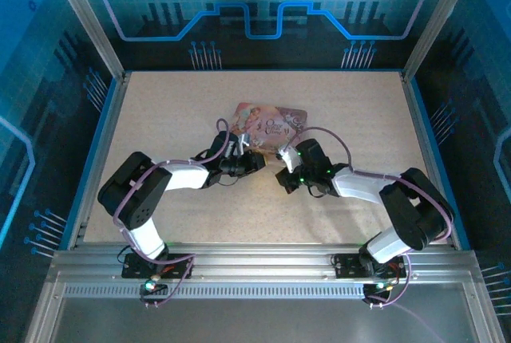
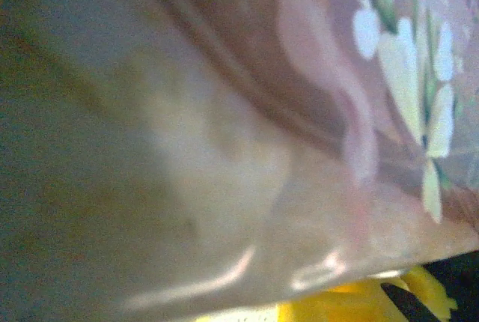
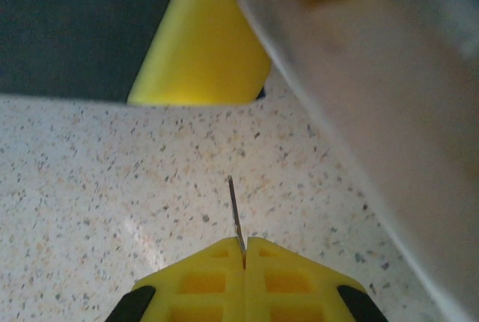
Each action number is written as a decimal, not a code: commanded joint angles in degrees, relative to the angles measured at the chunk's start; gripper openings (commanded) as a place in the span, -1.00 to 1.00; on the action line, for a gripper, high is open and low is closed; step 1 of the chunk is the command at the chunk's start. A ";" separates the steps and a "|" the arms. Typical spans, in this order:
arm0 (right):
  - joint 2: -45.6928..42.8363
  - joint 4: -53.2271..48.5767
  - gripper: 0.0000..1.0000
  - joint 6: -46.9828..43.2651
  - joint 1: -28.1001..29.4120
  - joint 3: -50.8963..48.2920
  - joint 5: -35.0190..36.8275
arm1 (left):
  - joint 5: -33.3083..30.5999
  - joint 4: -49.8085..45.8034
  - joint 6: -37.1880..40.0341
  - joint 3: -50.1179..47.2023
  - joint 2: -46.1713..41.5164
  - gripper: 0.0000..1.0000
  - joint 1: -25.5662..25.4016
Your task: Unlock the padlock with the key
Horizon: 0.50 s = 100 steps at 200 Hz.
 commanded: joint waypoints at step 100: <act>2.98 4.41 -1.00 -2.13 1.31 1.79 0.67 | 1.13 -8.74 -3.09 4.61 -3.62 -0.70 -1.12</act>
